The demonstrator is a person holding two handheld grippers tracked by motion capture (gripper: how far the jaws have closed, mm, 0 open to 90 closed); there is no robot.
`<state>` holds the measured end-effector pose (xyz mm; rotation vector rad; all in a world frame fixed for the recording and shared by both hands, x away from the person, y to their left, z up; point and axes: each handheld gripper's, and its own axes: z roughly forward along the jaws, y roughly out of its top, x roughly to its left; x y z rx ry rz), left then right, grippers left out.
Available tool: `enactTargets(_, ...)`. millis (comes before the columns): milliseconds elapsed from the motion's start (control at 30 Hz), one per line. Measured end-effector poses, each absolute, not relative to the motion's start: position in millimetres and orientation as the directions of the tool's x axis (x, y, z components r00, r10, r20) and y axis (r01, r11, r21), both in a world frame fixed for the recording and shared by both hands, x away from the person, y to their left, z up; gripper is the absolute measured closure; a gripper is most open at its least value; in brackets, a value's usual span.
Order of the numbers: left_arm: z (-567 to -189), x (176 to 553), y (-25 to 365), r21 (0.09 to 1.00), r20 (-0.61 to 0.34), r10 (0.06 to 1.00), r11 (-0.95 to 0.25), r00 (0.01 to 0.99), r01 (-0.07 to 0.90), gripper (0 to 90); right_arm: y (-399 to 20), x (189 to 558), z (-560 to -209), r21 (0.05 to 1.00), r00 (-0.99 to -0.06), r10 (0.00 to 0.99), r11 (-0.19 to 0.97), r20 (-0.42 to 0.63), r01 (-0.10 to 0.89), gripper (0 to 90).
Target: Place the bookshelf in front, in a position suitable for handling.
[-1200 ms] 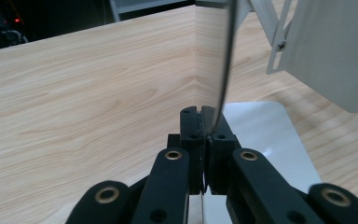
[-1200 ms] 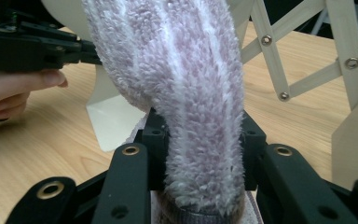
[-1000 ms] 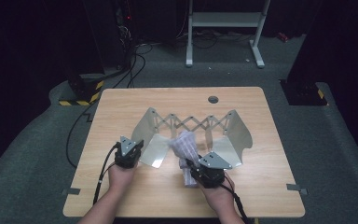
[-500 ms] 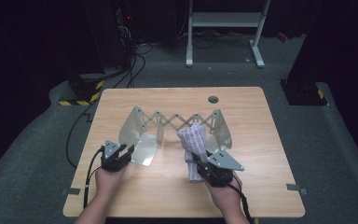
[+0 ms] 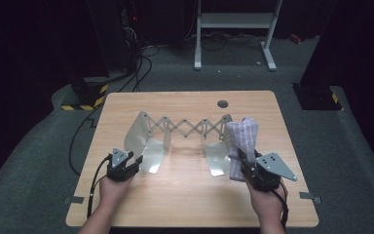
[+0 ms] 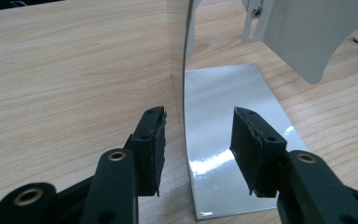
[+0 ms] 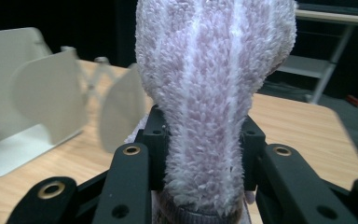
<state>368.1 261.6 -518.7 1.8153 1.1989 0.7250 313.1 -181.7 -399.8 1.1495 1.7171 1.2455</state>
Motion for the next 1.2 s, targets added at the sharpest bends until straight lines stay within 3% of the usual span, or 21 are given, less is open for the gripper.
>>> enactTargets(233,-519,369,263,0.863,0.019,0.924,-0.208,0.382,0.460,53.5,-214,315,-404,0.953,-0.274,0.962,0.095,-0.013,0.288,65.4)
enactTargets(467,-519,368,261,0.865,0.016,0.920,-0.209,0.391,0.456,53.6,-233,323,-431,0.922,-0.213,0.977,0.088,-0.006,0.378,65.2)
enactTargets(567,-518,368,263,0.870,0.012,0.921,-0.201,0.390,0.450,53.7,-242,335,-463,0.869,-0.188,0.982,0.096,-0.003,0.485,64.6)
enactTargets(833,-519,369,262,0.866,0.004,0.916,-0.205,0.402,0.457,53.9,-256,350,-508,0.777,-0.148,0.989,0.081,0.015,0.624,62.6)
enactTargets(1067,-520,370,263,0.866,-0.003,0.913,-0.202,0.409,0.458,53.6,-247,348,-502,0.790,-0.171,0.985,0.101,0.006,0.605,45.5)
enactTargets(1200,-518,370,266,0.873,-0.018,0.916,-0.181,0.401,0.454,53.5,-237,343,-489,0.821,-0.199,0.980,0.135,-0.026,0.555,41.9)
